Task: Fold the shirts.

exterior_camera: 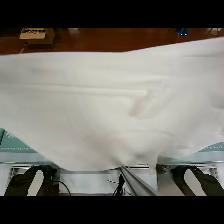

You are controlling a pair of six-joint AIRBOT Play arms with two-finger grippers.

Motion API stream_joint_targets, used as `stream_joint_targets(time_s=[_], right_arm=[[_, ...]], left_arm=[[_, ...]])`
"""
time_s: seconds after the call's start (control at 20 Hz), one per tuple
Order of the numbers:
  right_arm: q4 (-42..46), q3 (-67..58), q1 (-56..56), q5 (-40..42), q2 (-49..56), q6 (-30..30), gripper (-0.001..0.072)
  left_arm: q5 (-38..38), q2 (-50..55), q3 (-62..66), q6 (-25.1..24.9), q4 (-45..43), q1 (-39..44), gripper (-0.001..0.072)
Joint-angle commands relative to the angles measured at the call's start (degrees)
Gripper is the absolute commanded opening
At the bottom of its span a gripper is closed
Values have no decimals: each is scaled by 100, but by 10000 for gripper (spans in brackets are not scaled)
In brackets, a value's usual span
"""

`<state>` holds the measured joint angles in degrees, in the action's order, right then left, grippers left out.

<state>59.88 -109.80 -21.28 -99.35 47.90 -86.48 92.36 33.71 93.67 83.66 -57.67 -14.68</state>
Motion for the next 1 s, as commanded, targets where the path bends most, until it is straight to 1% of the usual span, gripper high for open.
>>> stream_joint_targets(time_s=[0.0, 0.05, 0.2, 0.25, 0.35, 0.45, 0.6, 0.7, 0.8, 0.95], right_arm=[[402, 151, 4, -684, 837, 98, 20], [415, 184, 52, -680, 1152, 107, 21], [671, 184, 557, -549, 2210, 208, 21], [778, 184, 782, -289, 2579, 297, 21], [1012, 184, 1043, 566, 3233, 323, 21], [968, 184, 1086, 1401, 3792, 317, 21], [929, 184, 1084, 2081, 4468, 256, 21], [920, 184, 1086, 2157, 4848, 190, 22], [933, 184, 1084, 2065, 5202, 111, 22], [966, 184, 1086, 1829, 5665, 109, 22]], left_arm=[[-2, 203, -1314, 26, 243, 11, 29], [-352, 304, -1794, -118, 529, 24, 29], [-1803, 835, -3067, -634, 1405, 328, 29], [-2264, 1123, -3320, -739, 1443, 525, 30], [-2990, 1805, -3506, -876, 1440, 870, 30], [-3738, 2551, -3506, -1029, 1445, 1147, 30], [-4848, 3519, -3495, -1126, 1447, 1567, 30], [-5300, 4076, -3438, -1121, 1447, 1821, 30], [-5490, 4483, -3412, -1121, 1445, 1967, 30], [-5230, 4933, -3412, -1119, 1445, 1996, 30]])
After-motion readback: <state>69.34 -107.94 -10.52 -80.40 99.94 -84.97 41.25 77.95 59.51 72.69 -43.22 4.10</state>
